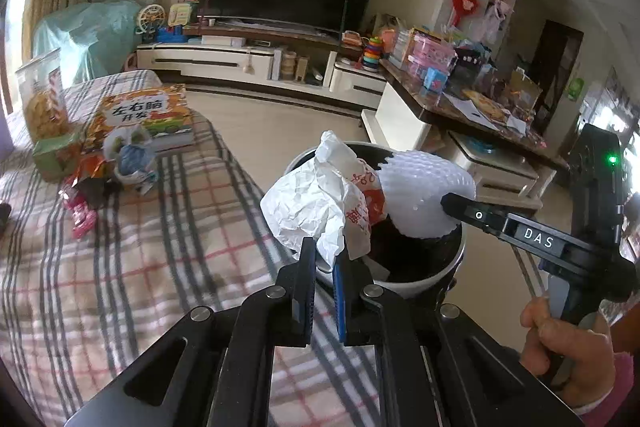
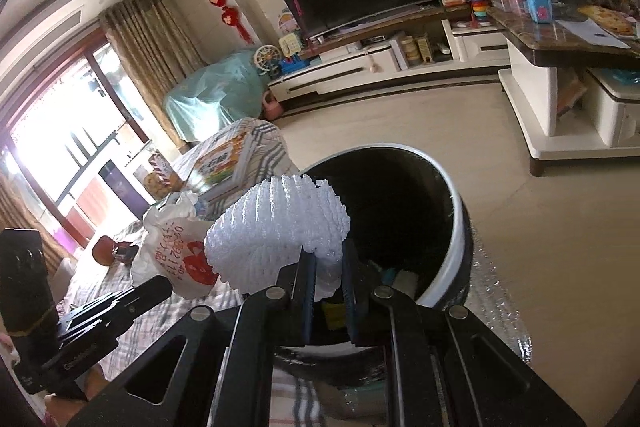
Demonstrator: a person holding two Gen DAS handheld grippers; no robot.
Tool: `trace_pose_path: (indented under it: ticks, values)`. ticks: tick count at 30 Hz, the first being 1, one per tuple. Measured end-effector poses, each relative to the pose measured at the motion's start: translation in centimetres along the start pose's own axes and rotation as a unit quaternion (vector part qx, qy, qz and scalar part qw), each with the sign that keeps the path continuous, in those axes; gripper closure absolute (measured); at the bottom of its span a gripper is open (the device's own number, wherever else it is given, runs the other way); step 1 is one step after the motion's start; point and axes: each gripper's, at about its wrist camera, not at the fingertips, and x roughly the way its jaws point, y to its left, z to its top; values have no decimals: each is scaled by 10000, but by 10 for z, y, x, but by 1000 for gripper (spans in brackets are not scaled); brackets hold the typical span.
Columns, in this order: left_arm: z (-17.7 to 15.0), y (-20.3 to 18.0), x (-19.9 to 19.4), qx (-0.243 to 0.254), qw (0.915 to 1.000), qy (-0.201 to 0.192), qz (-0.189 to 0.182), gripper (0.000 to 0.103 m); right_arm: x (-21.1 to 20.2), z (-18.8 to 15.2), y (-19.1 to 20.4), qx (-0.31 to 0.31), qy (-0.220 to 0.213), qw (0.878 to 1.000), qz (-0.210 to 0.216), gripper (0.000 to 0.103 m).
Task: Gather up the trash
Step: 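Carry the paper and foam net over the bin and open both tools, then move both tools back toward the red chip bag and silver wrapper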
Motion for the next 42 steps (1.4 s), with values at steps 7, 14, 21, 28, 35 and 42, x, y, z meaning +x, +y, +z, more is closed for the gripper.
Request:
trace_pose_path:
  ticks: [7,14,21,28,35,42]
  values:
    - [9,-13,19,119,9999,113,2,97,4,7,-12,27,49,9999,-144,91]
    - [13,-15,39,66,9996,274,-7,96,10,11,-17,-47,156,9995,-257,90]
    - [15,-22,50,118,9993,343,18,96,16,15,-17,-159,238,9990,-353,87]
    - [18,-27,54,120,9992,389,-27,90,18,16,-16,-203,298,9982,-476,77]
    - [9,-25,42,55,9997,243,54,57,12,16,-12,-235,280,9984,-440,31]
    - [-7,-8,29,-223,9993,288,105,52,12,11,-10,-273,259,9978,-552,25]
